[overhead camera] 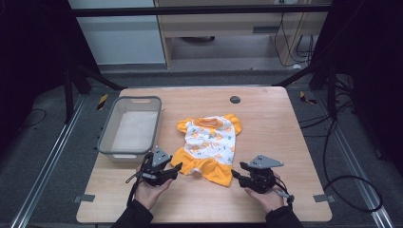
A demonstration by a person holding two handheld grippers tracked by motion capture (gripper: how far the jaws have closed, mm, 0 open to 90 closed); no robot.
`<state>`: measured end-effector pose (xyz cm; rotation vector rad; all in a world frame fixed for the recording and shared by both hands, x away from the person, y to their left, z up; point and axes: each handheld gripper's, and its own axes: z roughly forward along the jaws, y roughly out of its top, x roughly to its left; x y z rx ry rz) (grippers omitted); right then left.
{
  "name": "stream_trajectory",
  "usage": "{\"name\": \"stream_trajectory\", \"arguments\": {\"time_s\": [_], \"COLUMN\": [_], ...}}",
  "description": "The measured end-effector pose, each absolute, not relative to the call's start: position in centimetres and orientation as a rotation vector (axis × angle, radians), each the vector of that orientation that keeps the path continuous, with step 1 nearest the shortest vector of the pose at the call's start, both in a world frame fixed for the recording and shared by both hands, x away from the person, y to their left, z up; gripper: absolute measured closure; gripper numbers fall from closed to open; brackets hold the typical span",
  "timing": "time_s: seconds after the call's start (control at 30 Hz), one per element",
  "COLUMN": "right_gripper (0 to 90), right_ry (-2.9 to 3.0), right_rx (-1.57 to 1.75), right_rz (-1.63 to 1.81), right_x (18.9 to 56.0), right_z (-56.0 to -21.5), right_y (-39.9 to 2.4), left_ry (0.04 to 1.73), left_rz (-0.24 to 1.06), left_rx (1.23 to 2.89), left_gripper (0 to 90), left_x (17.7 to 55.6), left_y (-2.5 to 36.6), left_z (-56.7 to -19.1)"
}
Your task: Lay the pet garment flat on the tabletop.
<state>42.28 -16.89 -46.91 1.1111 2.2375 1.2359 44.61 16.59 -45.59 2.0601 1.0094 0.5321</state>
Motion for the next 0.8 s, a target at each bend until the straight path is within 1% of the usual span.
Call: {"name": "stream_trajectory", "arguments": {"time_s": [0.27, 0.37, 0.63, 0.8], "right_gripper": [52.9, 52.7, 52.9, 54.9], "right_ry": [2.281, 2.313, 2.381, 2.405], "right_rx": [1.117, 1.105, 1.071, 1.065], "right_rz": [1.218, 1.187, 1.121, 1.088], "right_x": [42.5, 42.7, 42.8, 42.9], "right_z": [-48.1, -48.7, -49.8, -50.0], "right_y": [-15.8, -15.2, -14.1, -14.0], "left_ry": [1.047, 1.058, 1.054, 1.064], "left_rz": [0.535, 0.564, 0.551, 0.525], "left_rx": [2.108, 2.145, 2.208, 2.186], "left_gripper": [50.4, 49.7, 49.2, 51.4], "left_x": [45.9, 46.4, 46.7, 46.9], "left_y": [16.2, 16.0, 15.6, 15.8], "left_z": [-47.3, -47.9, -48.8, -49.5]}}
